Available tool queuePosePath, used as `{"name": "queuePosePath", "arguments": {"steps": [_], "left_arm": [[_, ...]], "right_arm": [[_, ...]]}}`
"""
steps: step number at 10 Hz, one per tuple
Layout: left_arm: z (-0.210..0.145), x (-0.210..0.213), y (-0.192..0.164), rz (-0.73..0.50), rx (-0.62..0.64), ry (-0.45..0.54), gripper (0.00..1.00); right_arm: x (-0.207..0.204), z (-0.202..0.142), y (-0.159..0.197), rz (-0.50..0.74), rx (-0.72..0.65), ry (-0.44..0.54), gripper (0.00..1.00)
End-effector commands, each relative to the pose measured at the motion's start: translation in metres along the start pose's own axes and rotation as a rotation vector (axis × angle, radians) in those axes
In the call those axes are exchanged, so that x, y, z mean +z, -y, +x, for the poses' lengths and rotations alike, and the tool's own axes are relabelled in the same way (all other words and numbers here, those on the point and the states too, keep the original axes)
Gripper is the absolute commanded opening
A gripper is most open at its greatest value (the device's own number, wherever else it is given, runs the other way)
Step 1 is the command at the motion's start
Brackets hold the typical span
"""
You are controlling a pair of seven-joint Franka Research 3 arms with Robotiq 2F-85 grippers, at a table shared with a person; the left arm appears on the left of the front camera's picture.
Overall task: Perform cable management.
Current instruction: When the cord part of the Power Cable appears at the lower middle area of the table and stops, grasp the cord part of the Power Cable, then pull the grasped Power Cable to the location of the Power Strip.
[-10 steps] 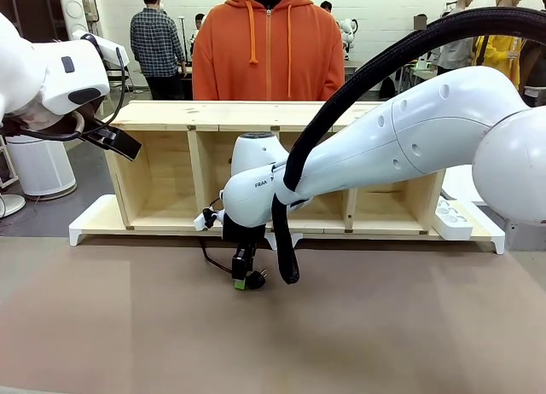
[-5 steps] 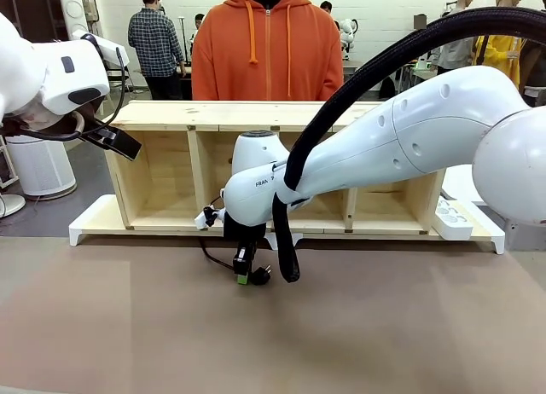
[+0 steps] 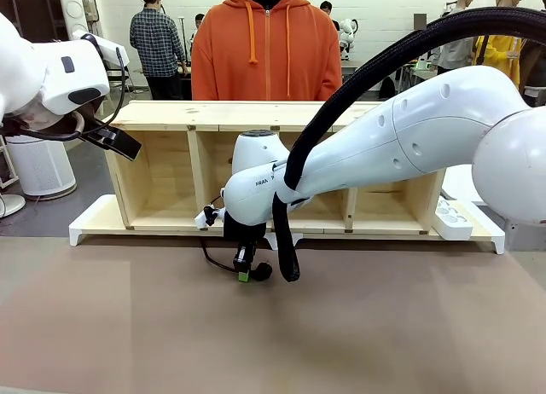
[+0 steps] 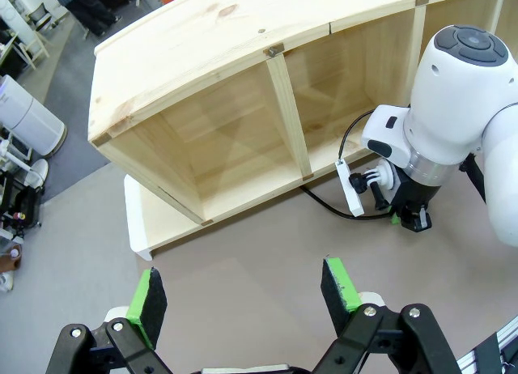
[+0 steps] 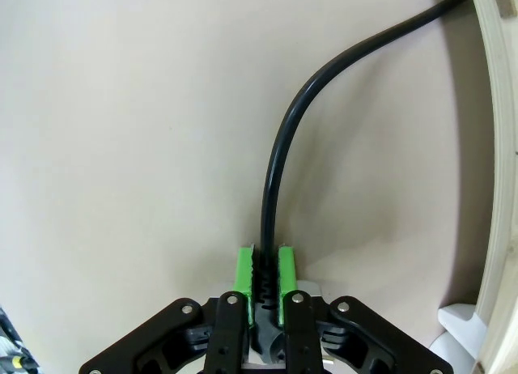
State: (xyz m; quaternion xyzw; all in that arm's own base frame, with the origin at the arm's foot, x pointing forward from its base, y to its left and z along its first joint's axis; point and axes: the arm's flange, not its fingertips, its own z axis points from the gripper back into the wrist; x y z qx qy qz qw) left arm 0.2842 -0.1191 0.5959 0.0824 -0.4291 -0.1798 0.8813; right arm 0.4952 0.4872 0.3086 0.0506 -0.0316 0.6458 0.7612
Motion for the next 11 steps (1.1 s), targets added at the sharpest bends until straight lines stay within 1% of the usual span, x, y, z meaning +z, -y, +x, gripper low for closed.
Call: {"name": "queuePosePath", "arguments": {"steps": [1, 2, 8, 9, 11], "left_arm": [[0.001, -0.002, 0.000, 0.002, -0.002, 0.012, 1.00], [0.001, -0.002, 0.000, 0.002, -0.002, 0.012, 1.00], [0.001, -0.002, 0.000, 0.002, -0.002, 0.012, 1.00], [0.001, -0.002, 0.000, 0.002, -0.002, 0.012, 1.00], [0.001, -0.002, 0.000, 0.002, -0.002, 0.012, 1.00]], "right_arm": [[-0.005, 0.002, 0.000, -0.020, 0.003, -0.041, 0.00], [0.000, 0.000, 0.000, 0.000, 0.000, 0.000, 0.00], [0.000, 0.000, 0.000, 0.000, 0.000, 0.000, 0.00], [0.000, 0.000, 0.000, 0.001, 0.000, 0.000, 0.15], [0.018, -0.005, -0.024, -0.026, -0.005, -0.016, 0.15]]}}
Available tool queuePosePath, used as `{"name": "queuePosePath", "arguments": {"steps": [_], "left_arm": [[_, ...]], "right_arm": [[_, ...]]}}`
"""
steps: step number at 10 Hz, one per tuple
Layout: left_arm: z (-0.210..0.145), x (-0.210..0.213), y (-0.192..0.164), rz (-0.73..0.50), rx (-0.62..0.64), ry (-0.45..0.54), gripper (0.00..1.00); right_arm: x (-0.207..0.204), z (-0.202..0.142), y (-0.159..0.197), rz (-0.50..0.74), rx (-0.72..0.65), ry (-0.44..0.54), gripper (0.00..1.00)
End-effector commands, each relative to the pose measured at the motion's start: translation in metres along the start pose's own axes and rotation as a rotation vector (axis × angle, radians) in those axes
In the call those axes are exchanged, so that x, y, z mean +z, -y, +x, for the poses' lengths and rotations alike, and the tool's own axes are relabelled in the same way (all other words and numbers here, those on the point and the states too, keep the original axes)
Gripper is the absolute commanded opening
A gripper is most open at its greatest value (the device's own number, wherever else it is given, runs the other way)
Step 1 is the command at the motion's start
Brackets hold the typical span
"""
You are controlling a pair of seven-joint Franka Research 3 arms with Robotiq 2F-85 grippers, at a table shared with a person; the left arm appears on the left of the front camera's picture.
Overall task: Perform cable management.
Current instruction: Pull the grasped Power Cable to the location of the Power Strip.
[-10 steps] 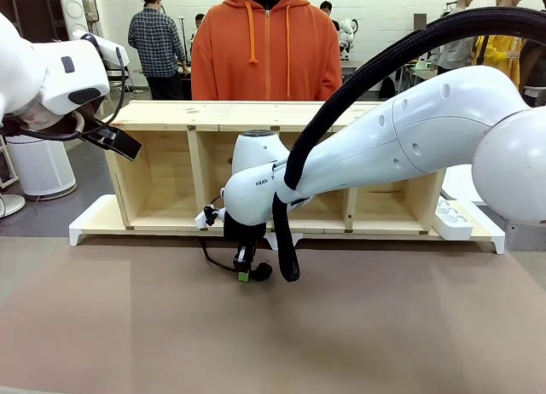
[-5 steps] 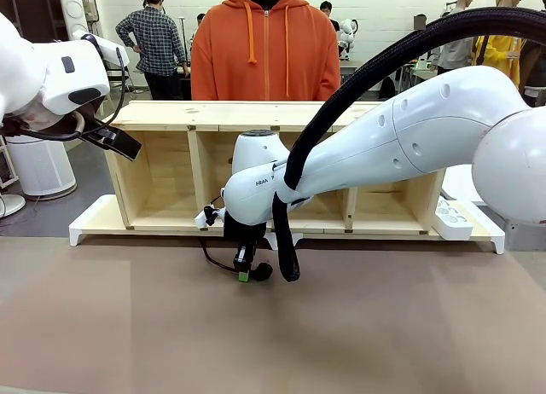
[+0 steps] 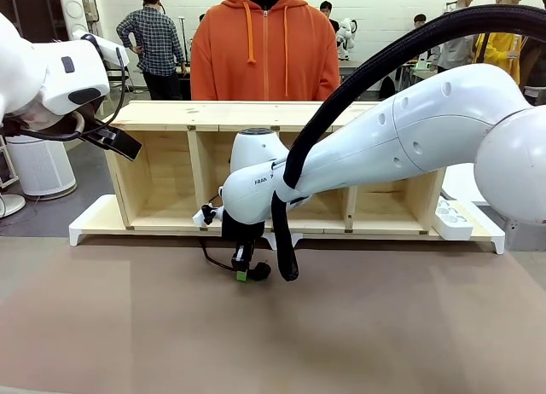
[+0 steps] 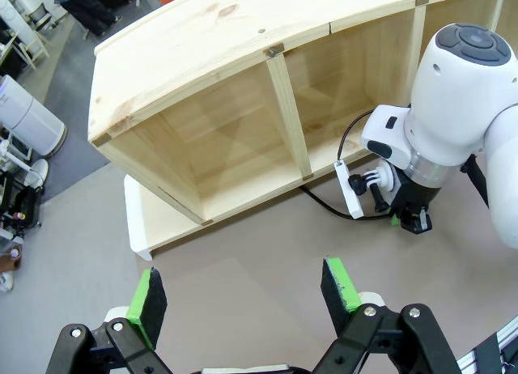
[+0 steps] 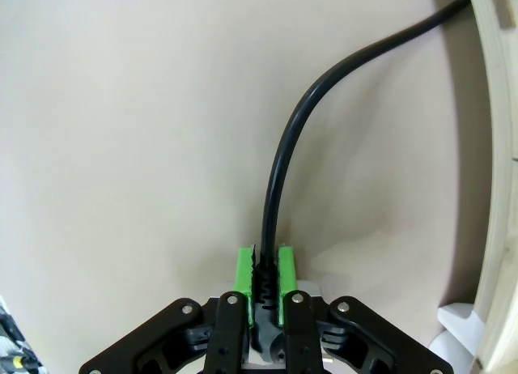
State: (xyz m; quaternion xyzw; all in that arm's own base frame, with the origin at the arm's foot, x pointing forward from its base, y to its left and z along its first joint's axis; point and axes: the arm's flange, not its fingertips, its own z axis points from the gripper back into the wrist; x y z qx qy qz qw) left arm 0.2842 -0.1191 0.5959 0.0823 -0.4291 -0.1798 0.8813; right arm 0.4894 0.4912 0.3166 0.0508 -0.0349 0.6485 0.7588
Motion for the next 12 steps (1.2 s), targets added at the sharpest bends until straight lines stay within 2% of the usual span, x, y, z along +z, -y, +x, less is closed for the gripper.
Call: {"name": "queuePosePath", "arguments": {"steps": [1, 6, 12], "left_arm": [[0.001, -0.002, 0.000, 0.002, -0.002, 0.012, 1.00], [0.001, -0.002, 0.000, 0.002, -0.002, 0.012, 1.00], [0.001, -0.002, 0.000, 0.002, -0.002, 0.012, 1.00]], "right_arm": [[0.020, -0.013, -0.026, -0.027, -0.034, -0.031, 0.15], [0.057, -0.050, -0.069, -0.107, -0.187, -0.085, 0.15], [0.100, -0.113, -0.141, -0.225, -0.350, 0.000, 0.15]]}}
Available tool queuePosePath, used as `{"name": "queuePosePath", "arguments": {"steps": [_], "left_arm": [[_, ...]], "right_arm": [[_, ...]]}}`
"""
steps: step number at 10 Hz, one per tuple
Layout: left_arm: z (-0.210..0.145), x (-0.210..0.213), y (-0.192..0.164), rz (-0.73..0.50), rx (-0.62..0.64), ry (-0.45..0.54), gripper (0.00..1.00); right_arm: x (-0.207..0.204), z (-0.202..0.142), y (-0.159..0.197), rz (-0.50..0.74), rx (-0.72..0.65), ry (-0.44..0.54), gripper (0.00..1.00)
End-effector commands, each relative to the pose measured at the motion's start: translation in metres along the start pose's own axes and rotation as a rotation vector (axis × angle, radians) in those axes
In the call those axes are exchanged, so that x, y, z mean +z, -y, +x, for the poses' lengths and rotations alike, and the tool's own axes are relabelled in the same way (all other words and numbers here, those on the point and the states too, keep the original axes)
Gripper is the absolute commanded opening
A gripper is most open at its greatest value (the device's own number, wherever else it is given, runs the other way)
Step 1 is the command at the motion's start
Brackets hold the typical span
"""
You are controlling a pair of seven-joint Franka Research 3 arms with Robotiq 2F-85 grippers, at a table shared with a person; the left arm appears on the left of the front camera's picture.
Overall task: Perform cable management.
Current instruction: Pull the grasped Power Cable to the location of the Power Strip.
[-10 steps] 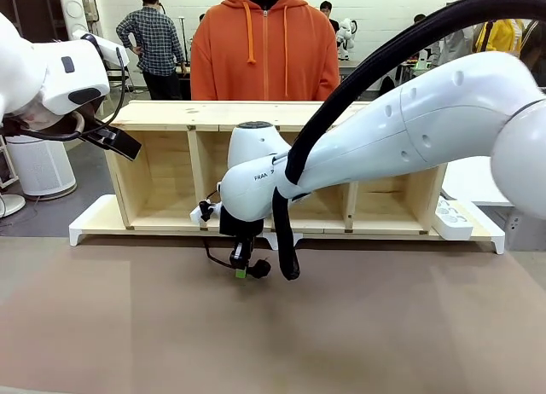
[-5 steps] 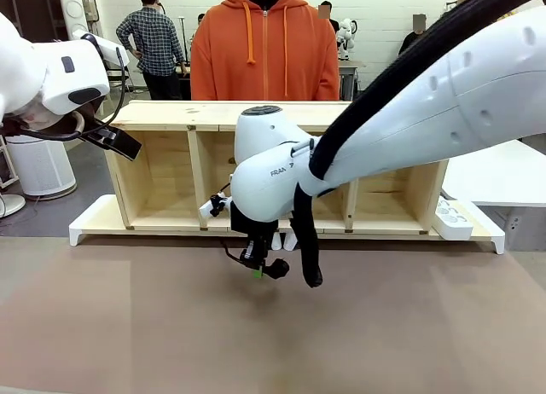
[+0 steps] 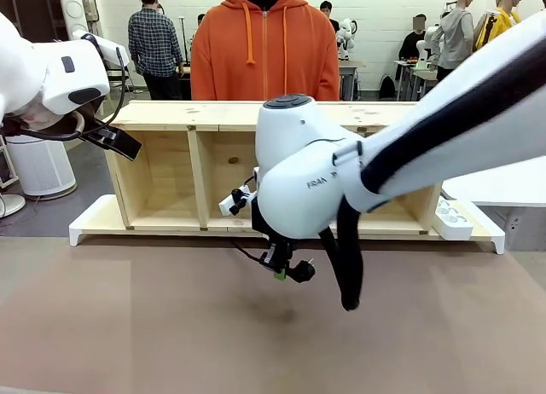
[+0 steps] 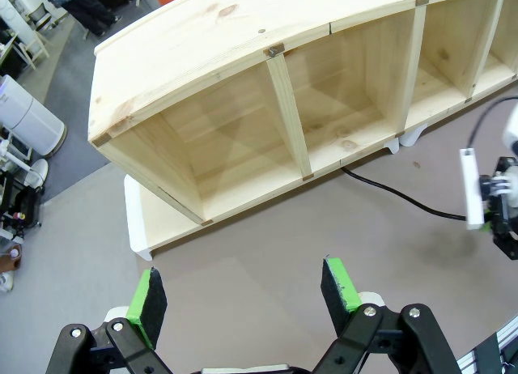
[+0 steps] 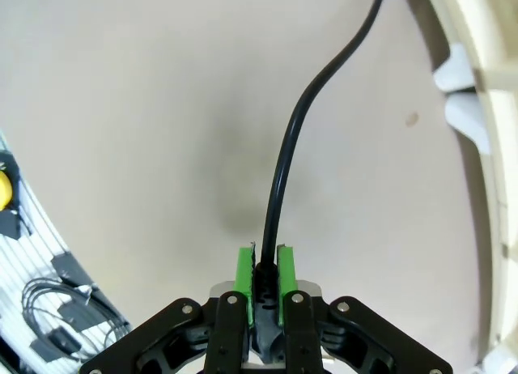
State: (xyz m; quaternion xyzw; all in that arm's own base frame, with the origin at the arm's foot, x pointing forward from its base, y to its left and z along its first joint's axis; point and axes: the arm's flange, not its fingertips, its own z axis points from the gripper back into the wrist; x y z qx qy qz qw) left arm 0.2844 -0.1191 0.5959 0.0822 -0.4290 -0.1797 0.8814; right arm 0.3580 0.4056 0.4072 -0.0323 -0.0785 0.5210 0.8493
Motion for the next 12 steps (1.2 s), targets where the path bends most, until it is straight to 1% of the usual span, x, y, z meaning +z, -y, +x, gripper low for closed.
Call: {"name": "queuePosePath", "arguments": {"steps": [1, 3, 5, 6, 10, 11, 12], "left_arm": [[0.001, -0.001, 0.001, 0.002, -0.002, 0.012, 1.00], [0.001, -0.001, 0.001, 0.002, -0.002, 0.012, 1.00], [0.001, -0.001, 0.001, 0.002, -0.002, 0.012, 1.00], [0.001, -0.001, 0.001, 0.002, -0.002, 0.012, 1.00], [0.001, -0.001, 0.001, 0.002, -0.002, 0.012, 1.00], [0.001, -0.001, 0.001, 0.002, -0.002, 0.012, 1.00], [0.001, -0.001, 0.001, 0.002, -0.002, 0.012, 1.00]], "right_arm": [[0.011, -0.034, -0.022, -0.035, -0.071, 0.051, 0.15], [0.023, -0.049, -0.035, -0.083, -0.105, 0.074, 0.15], [0.023, -0.048, -0.038, -0.080, -0.109, 0.088, 0.15], [0.028, -0.043, -0.029, -0.077, -0.088, 0.056, 0.15], [0.028, -0.043, -0.029, -0.077, -0.088, 0.056, 0.15], [0.028, -0.045, -0.031, -0.080, -0.091, 0.060, 0.15], [0.031, -0.055, -0.038, -0.085, -0.100, 0.047, 0.15]]}}
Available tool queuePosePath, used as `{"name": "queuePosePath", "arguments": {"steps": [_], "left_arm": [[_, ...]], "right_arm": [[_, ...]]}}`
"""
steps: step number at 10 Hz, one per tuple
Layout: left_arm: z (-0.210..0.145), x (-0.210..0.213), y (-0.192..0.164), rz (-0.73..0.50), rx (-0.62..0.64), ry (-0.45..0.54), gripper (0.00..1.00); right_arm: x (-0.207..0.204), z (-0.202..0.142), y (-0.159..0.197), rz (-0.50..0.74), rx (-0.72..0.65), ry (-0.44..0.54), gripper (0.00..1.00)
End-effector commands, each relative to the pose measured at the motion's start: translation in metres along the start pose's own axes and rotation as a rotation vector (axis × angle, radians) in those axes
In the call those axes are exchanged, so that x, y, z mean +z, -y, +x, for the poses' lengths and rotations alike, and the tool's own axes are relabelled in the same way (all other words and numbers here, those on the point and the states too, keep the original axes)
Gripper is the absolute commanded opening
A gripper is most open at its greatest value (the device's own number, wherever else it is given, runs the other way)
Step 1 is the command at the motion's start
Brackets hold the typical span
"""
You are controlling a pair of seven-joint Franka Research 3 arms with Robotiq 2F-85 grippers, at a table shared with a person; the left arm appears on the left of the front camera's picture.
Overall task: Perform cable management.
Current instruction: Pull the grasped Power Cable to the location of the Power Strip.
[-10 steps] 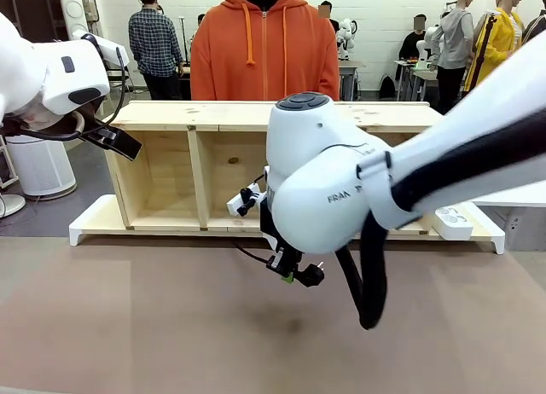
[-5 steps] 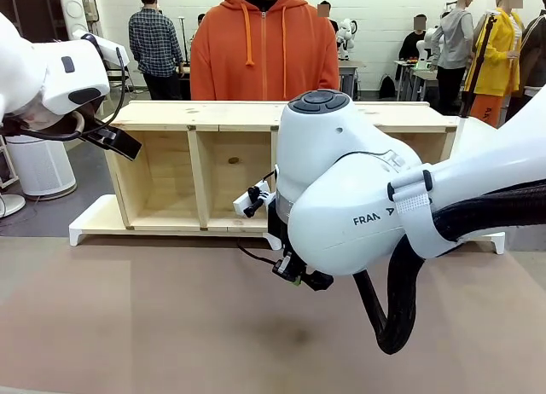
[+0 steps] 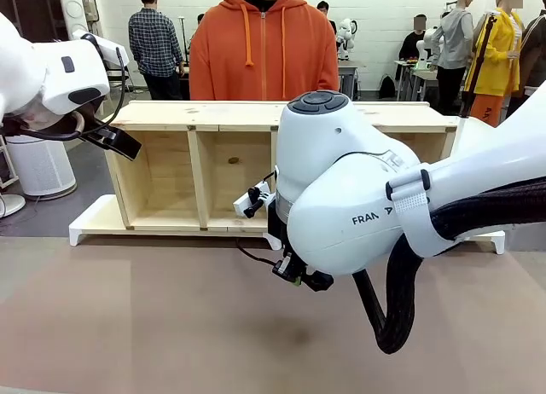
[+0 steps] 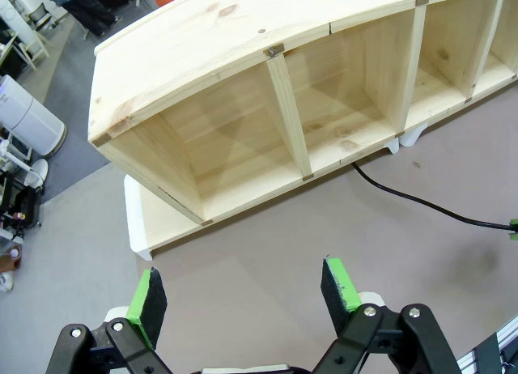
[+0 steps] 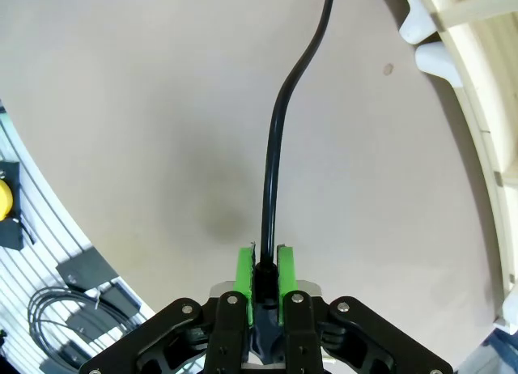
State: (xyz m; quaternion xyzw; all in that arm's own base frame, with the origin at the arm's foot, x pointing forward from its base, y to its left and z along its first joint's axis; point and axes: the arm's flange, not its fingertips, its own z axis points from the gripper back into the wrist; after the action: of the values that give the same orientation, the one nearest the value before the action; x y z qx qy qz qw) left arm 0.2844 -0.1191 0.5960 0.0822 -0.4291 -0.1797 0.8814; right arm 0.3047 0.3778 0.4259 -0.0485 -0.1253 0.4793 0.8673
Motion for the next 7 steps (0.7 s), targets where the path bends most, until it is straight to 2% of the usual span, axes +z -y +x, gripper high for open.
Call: {"name": "queuePosePath", "arguments": {"steps": [1, 3, 7], "left_arm": [[0.001, -0.001, 0.001, 0.002, -0.002, 0.012, 1.00], [0.001, -0.001, 0.001, 0.002, -0.002, 0.012, 1.00], [0.001, -0.001, 0.001, 0.002, -0.002, 0.012, 1.00]], "right_arm": [[0.011, -0.023, -0.009, -0.003, -0.037, -0.006, 0.15], [0.023, -0.047, -0.010, 0.000, -0.094, 0.024, 0.15], [0.040, -0.075, -0.008, -0.033, -0.181, 0.030, 0.15]]}}
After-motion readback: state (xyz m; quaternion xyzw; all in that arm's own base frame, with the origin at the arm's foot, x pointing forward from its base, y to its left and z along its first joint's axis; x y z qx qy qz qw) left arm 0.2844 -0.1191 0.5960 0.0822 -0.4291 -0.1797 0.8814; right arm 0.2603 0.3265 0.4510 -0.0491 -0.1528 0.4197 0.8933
